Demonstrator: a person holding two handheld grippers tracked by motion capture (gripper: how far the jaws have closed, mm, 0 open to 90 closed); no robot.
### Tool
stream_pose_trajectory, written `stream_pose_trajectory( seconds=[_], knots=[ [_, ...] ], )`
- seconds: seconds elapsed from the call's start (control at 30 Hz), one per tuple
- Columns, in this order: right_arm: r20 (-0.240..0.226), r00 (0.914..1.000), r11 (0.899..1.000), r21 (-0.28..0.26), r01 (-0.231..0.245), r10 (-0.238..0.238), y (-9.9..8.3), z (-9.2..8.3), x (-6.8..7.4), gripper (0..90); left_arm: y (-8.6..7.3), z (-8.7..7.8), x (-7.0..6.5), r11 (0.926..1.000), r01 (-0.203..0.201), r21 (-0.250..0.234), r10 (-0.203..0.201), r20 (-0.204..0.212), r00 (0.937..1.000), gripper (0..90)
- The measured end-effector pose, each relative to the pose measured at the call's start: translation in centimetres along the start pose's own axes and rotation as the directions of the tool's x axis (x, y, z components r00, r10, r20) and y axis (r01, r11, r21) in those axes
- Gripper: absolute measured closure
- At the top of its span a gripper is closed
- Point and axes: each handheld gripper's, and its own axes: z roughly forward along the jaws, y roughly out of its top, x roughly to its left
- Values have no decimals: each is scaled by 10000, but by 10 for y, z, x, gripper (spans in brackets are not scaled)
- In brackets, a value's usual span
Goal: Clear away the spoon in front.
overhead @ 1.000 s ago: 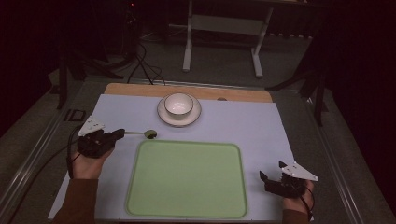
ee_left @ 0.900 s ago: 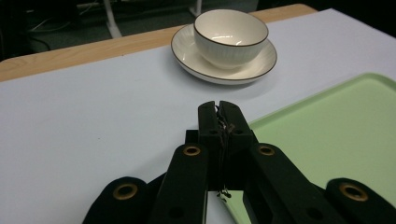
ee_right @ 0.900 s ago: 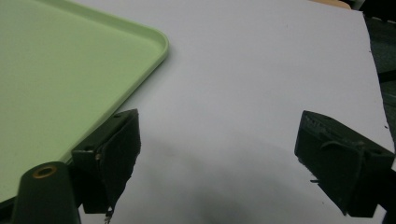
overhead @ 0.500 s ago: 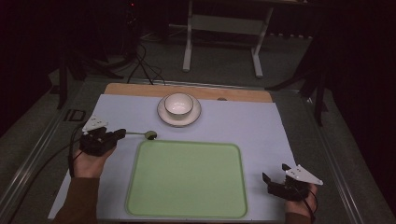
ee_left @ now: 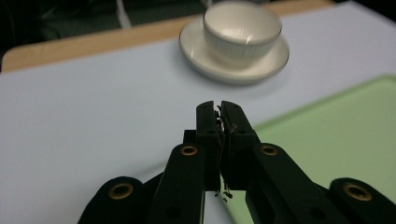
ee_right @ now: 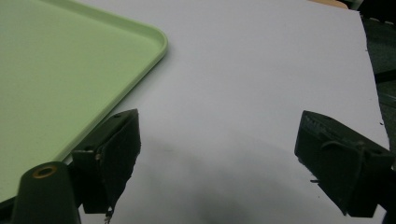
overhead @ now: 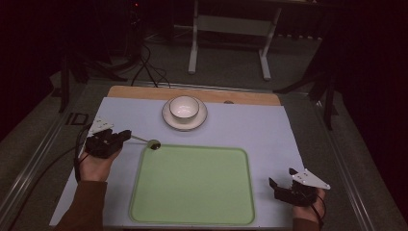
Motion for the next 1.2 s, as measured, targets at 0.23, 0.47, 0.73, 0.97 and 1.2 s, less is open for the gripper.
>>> stream_pose_trajectory(
  seconds=[0.23, 0.47, 0.73, 0.97, 1.2],
  knots=[
    [11, 10000, 10000, 13, -26, 26, 0, 1, 0, 142, 9, 22, 2, 9924, -2, -1227, 9, 57, 10000, 874],
    [4, 10000, 10000, 8, -29, 29, 0, 0, -1, 142, 18, 33, 10, 9882, 695, -1363, -612, 640, 9961, 889],
    [-7, 10000, 10000, -7, -26, 26, 0, 0, -1, 142, 23, 14, 5, 9864, 726, -1473, -599, 884, 9943, 889],
    [-12, 10000, 10000, 7, -23, 23, 0, 1, -1, 142, 23, -2, 3, 9881, 488, -1458, -369, 835, 9958, 889],
    [-18, 10000, 10000, -2, -17, 17, 0, 1, 0, 142, 25, -11, -1, 9926, 203, -1197, -86, 970, 9952, 889]
  ],
)
